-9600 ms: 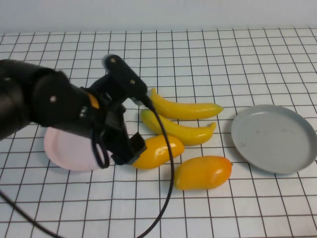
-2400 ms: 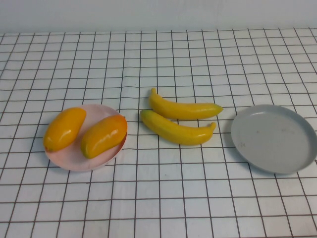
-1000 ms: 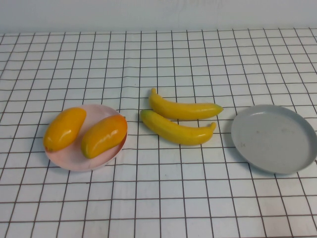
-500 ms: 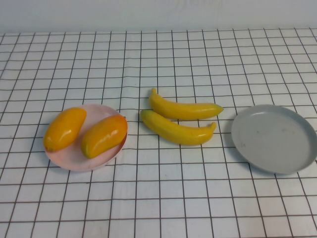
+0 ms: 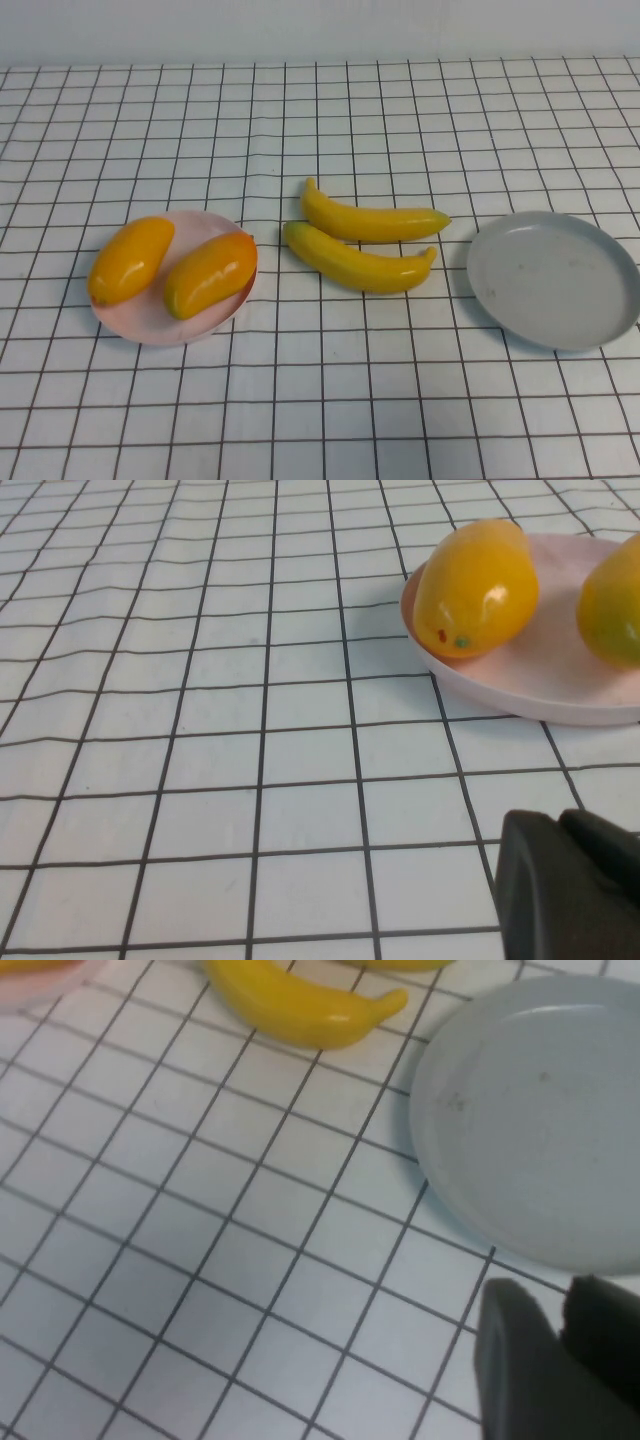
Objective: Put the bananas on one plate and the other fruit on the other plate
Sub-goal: Put another type of fruit in the right plate
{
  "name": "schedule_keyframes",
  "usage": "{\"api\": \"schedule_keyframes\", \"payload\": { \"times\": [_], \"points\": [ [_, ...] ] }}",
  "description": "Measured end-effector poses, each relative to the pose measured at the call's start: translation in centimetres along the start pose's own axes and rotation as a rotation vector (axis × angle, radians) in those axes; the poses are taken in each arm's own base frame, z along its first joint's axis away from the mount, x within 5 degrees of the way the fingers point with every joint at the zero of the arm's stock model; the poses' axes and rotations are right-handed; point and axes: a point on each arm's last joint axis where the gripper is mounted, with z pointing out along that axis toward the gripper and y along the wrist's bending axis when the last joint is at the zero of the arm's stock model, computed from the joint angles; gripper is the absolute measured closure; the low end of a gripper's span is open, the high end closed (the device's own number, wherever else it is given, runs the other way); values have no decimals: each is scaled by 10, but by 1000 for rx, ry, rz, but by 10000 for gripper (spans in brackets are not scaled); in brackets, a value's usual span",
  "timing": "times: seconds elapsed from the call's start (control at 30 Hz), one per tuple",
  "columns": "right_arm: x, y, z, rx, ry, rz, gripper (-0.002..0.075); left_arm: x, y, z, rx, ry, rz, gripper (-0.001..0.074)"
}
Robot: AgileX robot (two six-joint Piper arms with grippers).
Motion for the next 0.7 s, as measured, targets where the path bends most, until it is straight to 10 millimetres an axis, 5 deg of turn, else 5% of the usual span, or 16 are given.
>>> {"api": "schedule_keyframes", "payload": {
  "times": [0.23,0.47,0.7],
  "points": [
    [-62,-24,47,-93,153,-148,368,0,0,0,0,0,0,738],
    [-114,-3,121,-129,305,-456,307,0,0,0,0,0,0,738],
    [-142,27,204,-184,456,-651,237,0,0,0,0,0,0,738]
  ]
}}
